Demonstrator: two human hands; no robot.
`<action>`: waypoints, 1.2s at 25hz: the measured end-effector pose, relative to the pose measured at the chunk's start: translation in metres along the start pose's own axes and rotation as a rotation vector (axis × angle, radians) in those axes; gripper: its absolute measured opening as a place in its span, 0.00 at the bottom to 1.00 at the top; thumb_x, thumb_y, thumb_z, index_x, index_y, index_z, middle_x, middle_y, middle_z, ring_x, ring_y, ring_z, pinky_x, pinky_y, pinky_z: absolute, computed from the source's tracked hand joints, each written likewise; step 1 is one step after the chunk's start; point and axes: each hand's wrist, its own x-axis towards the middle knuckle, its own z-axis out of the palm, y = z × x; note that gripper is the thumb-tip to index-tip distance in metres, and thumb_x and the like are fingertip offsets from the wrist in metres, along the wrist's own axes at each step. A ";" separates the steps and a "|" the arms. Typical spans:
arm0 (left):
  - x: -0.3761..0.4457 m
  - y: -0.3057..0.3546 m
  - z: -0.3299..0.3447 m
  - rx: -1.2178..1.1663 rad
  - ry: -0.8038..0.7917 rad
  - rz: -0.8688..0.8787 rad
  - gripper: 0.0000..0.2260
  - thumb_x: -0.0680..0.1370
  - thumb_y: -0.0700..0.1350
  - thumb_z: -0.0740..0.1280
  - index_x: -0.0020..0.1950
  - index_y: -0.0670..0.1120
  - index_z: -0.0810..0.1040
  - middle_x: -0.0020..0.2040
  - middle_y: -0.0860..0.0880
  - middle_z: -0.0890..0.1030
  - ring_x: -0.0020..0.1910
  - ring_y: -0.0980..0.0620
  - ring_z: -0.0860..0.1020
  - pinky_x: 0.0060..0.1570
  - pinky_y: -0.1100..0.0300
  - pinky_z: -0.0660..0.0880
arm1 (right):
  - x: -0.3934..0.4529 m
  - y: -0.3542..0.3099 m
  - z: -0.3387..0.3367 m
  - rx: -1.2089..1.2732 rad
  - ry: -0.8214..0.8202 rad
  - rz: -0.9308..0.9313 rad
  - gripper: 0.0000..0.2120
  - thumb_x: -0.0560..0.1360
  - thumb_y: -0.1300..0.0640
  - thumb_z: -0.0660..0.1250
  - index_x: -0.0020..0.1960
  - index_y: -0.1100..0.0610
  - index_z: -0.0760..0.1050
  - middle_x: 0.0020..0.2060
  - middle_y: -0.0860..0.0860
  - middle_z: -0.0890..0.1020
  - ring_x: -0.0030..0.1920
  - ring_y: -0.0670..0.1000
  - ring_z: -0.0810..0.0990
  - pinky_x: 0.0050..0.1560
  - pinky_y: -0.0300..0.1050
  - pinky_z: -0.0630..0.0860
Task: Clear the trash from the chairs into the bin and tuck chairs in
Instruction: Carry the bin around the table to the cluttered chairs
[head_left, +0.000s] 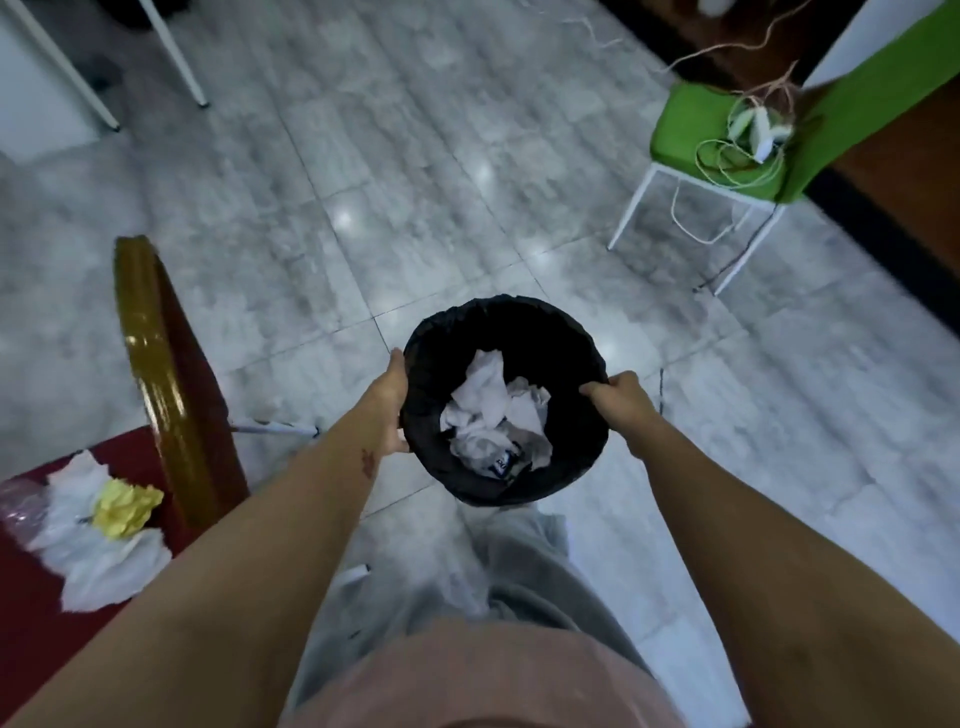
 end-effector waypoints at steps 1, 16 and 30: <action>0.006 0.018 0.005 -0.029 0.031 -0.004 0.31 0.78 0.69 0.50 0.63 0.46 0.76 0.51 0.46 0.78 0.47 0.46 0.76 0.53 0.46 0.74 | 0.021 -0.022 -0.002 -0.037 -0.037 -0.020 0.20 0.74 0.50 0.66 0.58 0.62 0.65 0.50 0.57 0.74 0.52 0.60 0.77 0.44 0.51 0.71; 0.124 0.267 -0.083 -0.461 0.245 0.016 0.29 0.82 0.62 0.45 0.66 0.44 0.73 0.57 0.44 0.78 0.43 0.48 0.76 0.38 0.52 0.72 | 0.250 -0.353 0.155 -0.319 -0.298 -0.238 0.17 0.75 0.52 0.65 0.56 0.61 0.66 0.47 0.56 0.75 0.51 0.59 0.77 0.46 0.50 0.73; 0.197 0.429 -0.322 -0.879 0.540 0.047 0.29 0.82 0.63 0.45 0.66 0.46 0.74 0.42 0.49 0.77 0.36 0.51 0.74 0.32 0.54 0.71 | 0.304 -0.637 0.472 -0.614 -0.637 -0.501 0.23 0.71 0.50 0.65 0.59 0.64 0.70 0.51 0.58 0.79 0.52 0.58 0.79 0.48 0.51 0.75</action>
